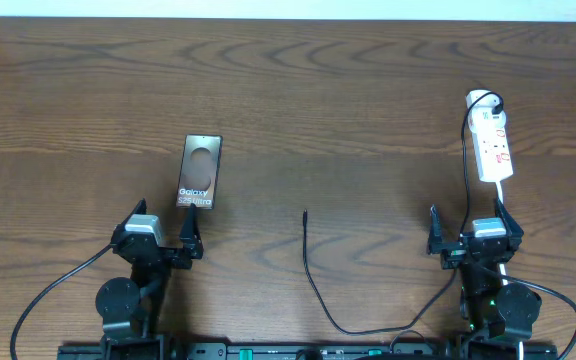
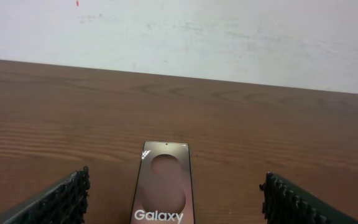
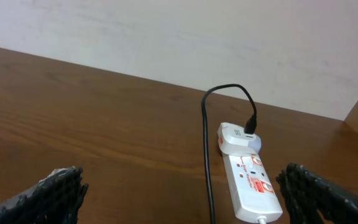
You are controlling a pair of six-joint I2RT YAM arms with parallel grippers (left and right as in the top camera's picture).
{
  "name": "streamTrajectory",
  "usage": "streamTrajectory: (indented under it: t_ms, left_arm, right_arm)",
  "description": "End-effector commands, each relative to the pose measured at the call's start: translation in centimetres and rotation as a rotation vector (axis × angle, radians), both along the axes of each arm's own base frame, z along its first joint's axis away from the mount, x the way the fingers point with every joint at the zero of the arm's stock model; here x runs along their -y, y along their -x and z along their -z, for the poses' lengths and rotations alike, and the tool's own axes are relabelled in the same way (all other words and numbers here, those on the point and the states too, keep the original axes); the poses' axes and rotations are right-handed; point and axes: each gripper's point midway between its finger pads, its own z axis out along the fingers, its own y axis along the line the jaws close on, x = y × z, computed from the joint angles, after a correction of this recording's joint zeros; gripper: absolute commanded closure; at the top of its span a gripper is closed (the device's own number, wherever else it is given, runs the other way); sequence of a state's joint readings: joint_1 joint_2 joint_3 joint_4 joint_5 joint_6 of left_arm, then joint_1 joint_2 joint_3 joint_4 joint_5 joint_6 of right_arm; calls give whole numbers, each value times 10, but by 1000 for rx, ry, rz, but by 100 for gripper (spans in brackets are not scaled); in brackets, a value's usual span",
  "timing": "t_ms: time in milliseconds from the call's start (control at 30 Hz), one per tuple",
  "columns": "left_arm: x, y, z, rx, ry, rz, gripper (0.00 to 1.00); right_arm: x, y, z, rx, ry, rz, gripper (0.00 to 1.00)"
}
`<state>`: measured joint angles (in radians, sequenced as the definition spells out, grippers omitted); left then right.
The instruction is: Plug charger to phone and switch on socket
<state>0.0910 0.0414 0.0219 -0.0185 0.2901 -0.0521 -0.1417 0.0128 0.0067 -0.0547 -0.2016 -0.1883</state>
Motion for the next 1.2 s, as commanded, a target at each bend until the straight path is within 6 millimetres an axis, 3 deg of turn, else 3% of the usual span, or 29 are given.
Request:
streamTrajectory:
  t_ms: [0,733,1167]
  left_arm:
    - [5,2,15,-56,15,27,13]
    - [5,2,15,-54,15,27,13]
    - [15,4,-25,59,9,91,13]
  right_arm:
    - [0,0,2,-6,-12,4,1]
    - [0,0,2,-6,-12,4,1]
    - [0,0,2,-6,-12,4,1]
